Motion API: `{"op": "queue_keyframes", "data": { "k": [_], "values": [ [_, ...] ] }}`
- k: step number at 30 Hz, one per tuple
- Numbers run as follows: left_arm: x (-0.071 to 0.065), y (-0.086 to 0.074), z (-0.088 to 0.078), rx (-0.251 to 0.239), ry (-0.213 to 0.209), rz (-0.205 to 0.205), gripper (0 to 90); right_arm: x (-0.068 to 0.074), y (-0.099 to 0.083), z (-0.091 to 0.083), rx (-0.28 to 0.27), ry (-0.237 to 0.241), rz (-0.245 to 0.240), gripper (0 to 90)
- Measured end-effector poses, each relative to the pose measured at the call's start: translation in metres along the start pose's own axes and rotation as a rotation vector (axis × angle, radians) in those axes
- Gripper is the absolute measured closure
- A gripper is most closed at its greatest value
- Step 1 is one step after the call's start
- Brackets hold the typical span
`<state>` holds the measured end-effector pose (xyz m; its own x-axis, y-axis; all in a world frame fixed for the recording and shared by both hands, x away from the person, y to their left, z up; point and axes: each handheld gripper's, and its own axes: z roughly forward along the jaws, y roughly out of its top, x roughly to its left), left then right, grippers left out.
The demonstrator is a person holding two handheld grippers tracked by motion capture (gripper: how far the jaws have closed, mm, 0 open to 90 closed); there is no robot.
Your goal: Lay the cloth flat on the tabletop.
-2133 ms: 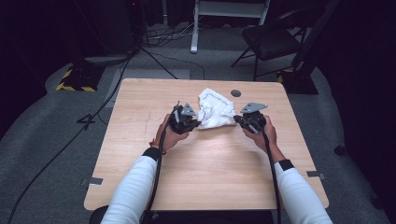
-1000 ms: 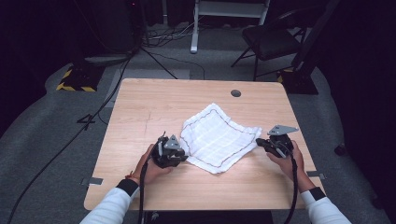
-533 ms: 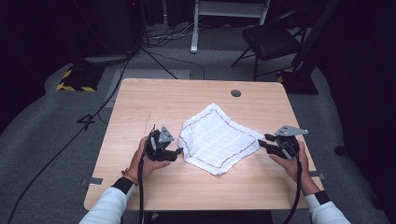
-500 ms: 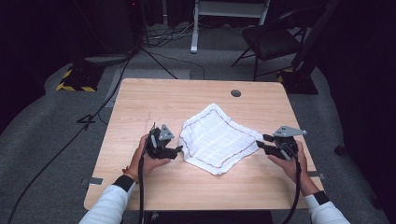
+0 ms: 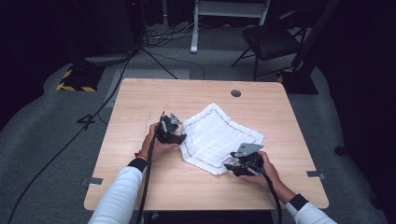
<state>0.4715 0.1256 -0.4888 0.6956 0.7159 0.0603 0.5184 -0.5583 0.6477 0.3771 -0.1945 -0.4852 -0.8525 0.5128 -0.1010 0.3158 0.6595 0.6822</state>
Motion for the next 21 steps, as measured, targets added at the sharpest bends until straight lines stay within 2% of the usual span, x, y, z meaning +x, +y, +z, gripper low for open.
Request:
{"op": "queue_keyframes", "data": {
  "k": [4,6,9,12,17,19,21],
  "values": [
    [0.002,-0.004,-0.003,0.011,-0.005,-0.026,38.7,-0.007,-0.007,-0.001,0.025,-0.006,0.025,40.5],
    [0.002,-0.008,-0.008,0.023,-0.022,-0.037,38.8,-0.011,-0.011,-0.005,0.036,-0.009,0.035,38.3],
    [-0.004,-0.013,-0.014,0.031,-0.021,0.007,37.6,-0.019,-0.018,-0.011,0.054,-0.013,0.078,37.5],
    [-0.014,-0.019,-0.021,0.04,-0.058,0.025,36.1,-0.025,-0.026,-0.02,0.083,-0.044,0.122,36.1],
    [-0.035,-0.027,-0.03,0.054,-0.123,0.061,33.7,-0.034,-0.039,-0.034,0.104,-0.091,0.135,35.8],
    [-0.045,-0.03,-0.034,0.056,-0.13,0.092,33.0,-0.037,-0.044,-0.039,0.113,-0.11,0.137,35.8],
    [-0.054,-0.031,-0.037,0.068,-0.151,0.109,32.9,-0.04,-0.049,-0.043,0.113,-0.109,0.153,35.7]
  ]
}}
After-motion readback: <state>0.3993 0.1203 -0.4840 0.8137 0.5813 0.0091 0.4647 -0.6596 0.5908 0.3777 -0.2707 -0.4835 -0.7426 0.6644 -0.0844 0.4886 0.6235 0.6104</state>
